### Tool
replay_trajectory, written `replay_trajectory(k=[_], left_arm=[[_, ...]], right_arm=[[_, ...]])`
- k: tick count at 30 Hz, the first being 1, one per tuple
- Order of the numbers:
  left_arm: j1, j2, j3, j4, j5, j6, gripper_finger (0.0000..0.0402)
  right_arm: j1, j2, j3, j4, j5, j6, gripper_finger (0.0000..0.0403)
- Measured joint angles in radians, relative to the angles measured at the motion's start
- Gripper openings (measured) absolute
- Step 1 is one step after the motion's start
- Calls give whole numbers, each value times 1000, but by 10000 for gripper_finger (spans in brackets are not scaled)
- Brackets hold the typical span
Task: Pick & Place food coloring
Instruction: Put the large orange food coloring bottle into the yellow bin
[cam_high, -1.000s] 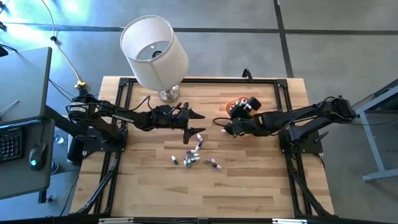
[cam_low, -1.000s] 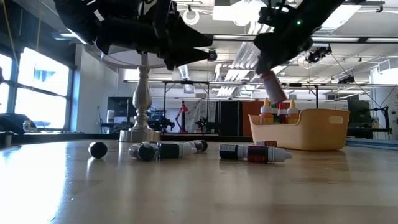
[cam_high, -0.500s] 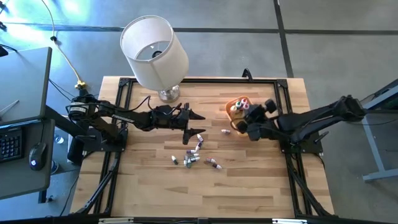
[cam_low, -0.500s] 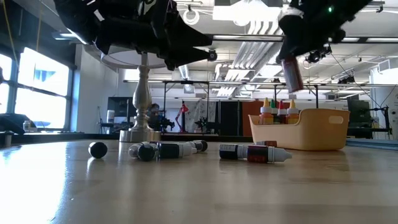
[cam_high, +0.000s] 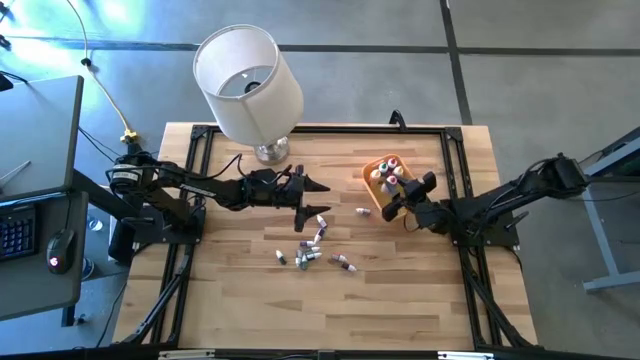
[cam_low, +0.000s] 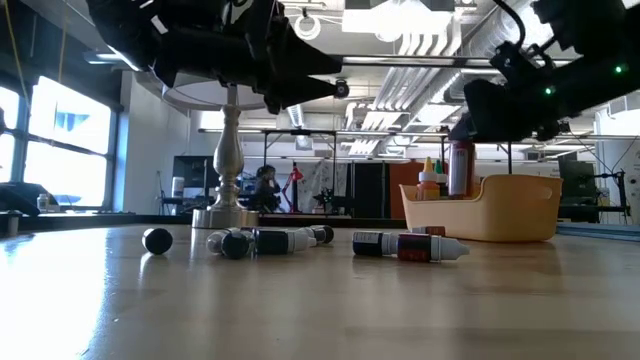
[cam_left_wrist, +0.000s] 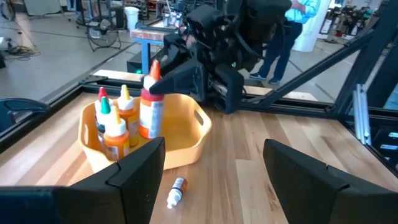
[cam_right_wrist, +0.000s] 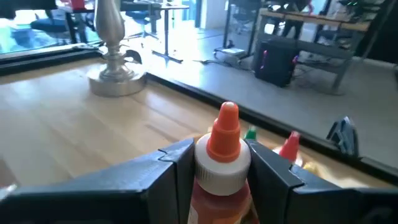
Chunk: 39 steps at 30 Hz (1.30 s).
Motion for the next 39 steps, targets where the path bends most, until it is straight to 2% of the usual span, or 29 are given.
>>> replay_trajectory(k=[11,20,25,32,39], left_arm=[[0,0,0,0,-27,0,269],[0,0,0,26,-28,0,269],[0,0,0,26,-28,0,269],[0,0,0,26,-28,8,269],[0,0,0,26,-28,9,269]], right_arm=[[-45,0,-111,32,-33,94,117],[-149,0,-111,38,-156,41,168],[-183,0,-110,44,-188,48,176],[-176,0,-110,77,-267,22,151],[-166,0,-110,72,-237,19,88]])
